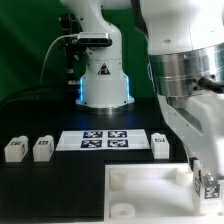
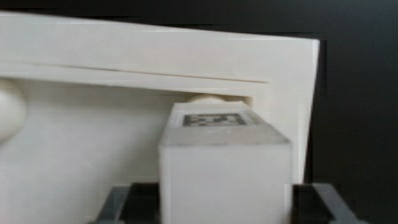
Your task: Assemble one leg
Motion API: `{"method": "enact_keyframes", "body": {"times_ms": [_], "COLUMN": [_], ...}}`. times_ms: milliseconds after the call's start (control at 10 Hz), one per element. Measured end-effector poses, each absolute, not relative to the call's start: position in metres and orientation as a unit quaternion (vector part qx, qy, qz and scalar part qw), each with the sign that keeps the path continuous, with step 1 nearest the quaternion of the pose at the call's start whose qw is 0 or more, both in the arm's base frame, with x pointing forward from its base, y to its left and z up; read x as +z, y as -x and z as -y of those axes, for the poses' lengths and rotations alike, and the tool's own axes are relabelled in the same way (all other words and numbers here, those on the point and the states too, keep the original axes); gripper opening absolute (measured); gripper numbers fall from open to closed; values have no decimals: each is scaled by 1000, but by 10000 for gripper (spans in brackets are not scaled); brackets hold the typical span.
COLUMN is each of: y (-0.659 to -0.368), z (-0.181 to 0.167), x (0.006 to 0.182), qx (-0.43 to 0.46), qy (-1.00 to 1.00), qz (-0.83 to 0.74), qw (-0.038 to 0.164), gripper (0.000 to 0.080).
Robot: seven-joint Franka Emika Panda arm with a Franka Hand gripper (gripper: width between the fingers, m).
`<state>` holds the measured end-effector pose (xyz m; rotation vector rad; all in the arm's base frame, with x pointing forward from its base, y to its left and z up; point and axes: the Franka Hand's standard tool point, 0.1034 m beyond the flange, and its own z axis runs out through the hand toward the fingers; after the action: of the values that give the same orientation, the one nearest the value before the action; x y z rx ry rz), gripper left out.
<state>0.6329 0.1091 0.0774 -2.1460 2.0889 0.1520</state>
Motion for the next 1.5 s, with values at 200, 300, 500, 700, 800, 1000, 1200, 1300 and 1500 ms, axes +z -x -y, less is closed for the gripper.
{"method": "enact_keyframes", "body": {"times_ms": [200,300,500,700,800,1000,1200,1300,1500], "y": [-633,-632,-634,-628,-628,-628,-631,-634,-635], "z": [-109,-109,-116,-123,-121,-120,-130,-132,-134], "x": [77,77,76,77,76,75,80,82,82], "qx": [49,49,27,4,1,-13,-29,-28,-31], "qy": [730,729,806,889,907,956,999,999,999], "qz": [-678,-679,-586,-449,-412,-284,-29,38,18], "qw": [72,72,80,85,85,71,22,9,10], "gripper": [294,294,593,639,647,649,649,649,527]}}
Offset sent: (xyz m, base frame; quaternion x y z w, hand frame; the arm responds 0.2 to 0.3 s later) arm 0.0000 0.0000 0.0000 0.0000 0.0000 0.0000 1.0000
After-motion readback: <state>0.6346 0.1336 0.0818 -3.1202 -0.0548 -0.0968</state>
